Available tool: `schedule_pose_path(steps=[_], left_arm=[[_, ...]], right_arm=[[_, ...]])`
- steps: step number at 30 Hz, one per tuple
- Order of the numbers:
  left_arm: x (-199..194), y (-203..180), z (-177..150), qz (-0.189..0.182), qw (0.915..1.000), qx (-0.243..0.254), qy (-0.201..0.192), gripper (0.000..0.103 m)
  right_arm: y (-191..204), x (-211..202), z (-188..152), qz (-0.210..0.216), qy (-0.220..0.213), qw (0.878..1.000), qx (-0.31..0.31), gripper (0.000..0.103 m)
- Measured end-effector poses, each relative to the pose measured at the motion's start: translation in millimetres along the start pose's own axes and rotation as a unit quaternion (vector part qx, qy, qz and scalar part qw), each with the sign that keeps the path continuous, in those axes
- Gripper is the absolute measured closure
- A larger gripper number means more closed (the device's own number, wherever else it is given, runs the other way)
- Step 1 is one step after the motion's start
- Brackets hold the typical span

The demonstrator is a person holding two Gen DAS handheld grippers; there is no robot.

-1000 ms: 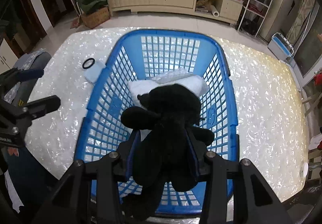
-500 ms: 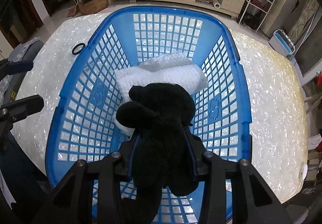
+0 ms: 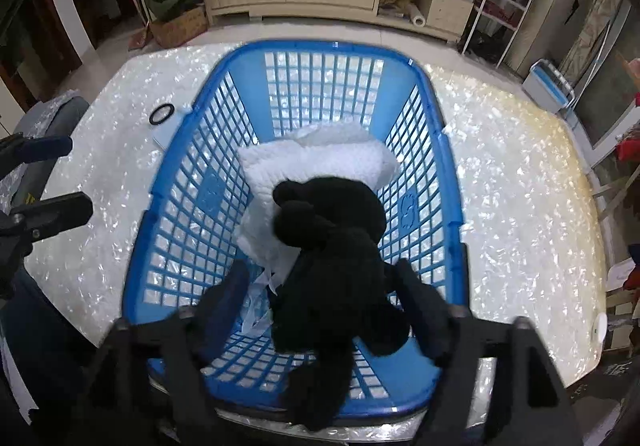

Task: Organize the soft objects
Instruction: 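Lower the plush toy into the basket and open the right tool, then reach the left tool to the light blue cloth and grasp it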

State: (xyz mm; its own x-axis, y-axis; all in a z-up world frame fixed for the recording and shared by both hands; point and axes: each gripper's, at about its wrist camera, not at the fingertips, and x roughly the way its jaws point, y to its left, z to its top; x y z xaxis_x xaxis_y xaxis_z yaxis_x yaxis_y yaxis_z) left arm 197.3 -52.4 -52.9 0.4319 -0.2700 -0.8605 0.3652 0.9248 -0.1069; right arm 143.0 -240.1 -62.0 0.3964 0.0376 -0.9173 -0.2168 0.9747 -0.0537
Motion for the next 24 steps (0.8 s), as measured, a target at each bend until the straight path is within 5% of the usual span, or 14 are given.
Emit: schedule_pose_path(steps=[7,24], left_arm=[[-23.9,-0.5,-8.0,-0.014,0.9994,0.016,-0.028,0.000],[-22.8,47.1,-7.3,0.002,0.9991,0.030,-0.029,0.000]], right_arm=[[12.8,-24.6,1.5,0.013,-0.039,0.999,0.002,0.000],[34.7,-7.5,23.9,0.043,-0.052,0.998,-0.006,0.000]])
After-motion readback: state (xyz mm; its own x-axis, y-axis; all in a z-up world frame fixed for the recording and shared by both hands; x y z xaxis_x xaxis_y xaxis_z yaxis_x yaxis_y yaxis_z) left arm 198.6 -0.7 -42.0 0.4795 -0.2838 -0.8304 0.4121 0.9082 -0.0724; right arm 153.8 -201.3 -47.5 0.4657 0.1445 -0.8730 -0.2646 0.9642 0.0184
